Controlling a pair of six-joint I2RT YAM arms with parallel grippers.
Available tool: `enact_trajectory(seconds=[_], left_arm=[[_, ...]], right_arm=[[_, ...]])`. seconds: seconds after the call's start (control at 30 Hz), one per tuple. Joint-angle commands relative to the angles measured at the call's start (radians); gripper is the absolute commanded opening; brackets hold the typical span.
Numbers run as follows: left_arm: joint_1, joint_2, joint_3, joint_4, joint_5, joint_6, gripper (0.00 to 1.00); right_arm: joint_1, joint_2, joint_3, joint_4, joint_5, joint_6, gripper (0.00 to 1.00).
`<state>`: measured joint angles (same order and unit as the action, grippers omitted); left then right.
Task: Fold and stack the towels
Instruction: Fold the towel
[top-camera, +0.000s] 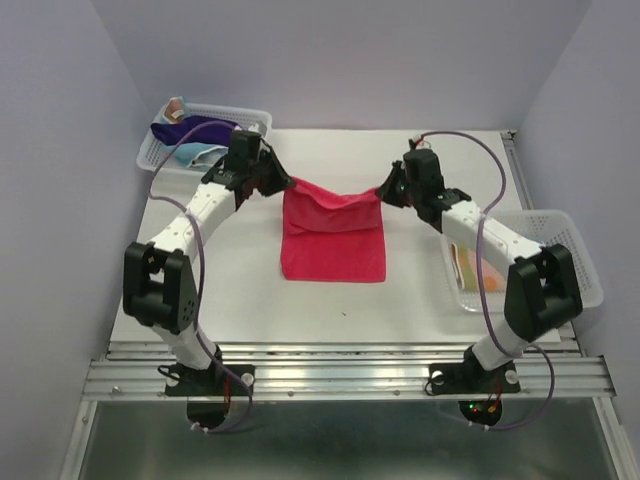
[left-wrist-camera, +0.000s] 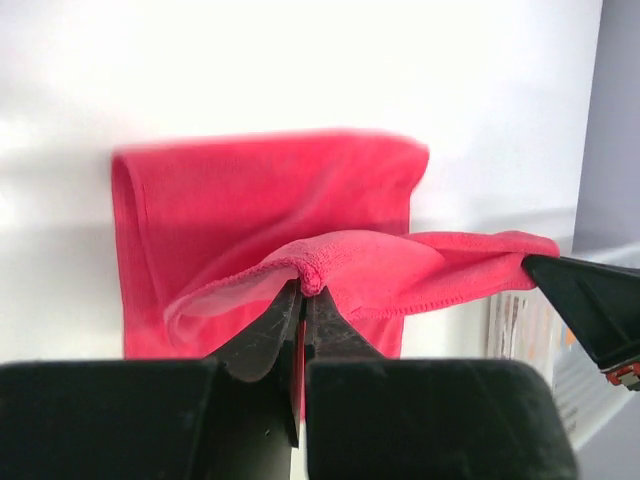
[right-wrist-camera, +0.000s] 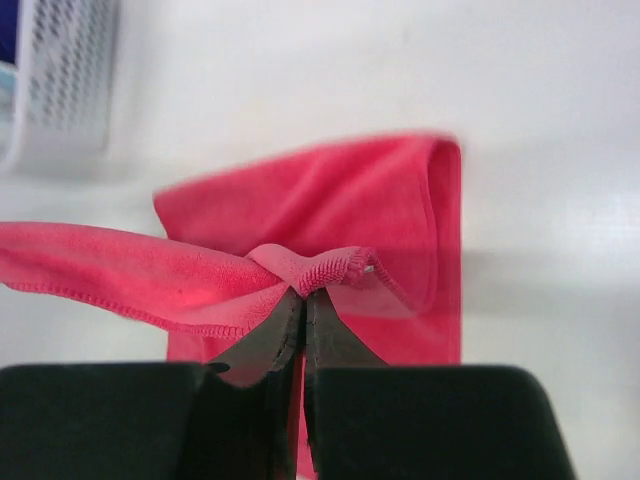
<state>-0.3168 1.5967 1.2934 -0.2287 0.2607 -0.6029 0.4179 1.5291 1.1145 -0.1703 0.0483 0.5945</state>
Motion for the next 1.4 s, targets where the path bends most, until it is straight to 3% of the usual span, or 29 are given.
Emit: enact_trajectory(seconds=[0.0,0.23,0.37,0.63,0.73,1.0,1.13,1.37], left_arm=[[0.044,0.182,0.304,-0.012,-0.001,0.113,0.0],[0.084,0.477,0.753,-0.061,0.02,0.199,0.0],[0.102,0.609,0.964,-0.047,0.061,0.244,0.0],[0.127,0.672,1.063,0.038,0.055,0.276,0.0],[0.137,0.674,1.069,0.057,0.067,0.273,0.0],[0.136,0.615,0.888,0.058,0.13,0.255,0.0],[0.134,0.516,0.66,0.061,0.121,0.238,0.0],[0.108,0.246,0.197,0.21,0.058,0.163,0.0]], right_arm=[[-0.05,0.164,0.319,0.09,0.074,-0.093,0.01],[-0.128,0.465,0.703,0.092,0.055,-0.151,0.01],[-0.148,0.565,0.807,0.161,0.039,-0.185,0.01],[-0.169,0.68,0.909,0.314,0.01,-0.245,0.01],[-0.174,0.7,0.953,0.289,-0.02,-0.231,0.01],[-0.172,0.594,0.745,0.223,-0.151,-0.124,0.01],[-0.172,0.487,0.592,0.181,-0.195,-0.087,0.01],[-0.163,0.339,0.325,0.146,-0.246,-0.041,0.01]])
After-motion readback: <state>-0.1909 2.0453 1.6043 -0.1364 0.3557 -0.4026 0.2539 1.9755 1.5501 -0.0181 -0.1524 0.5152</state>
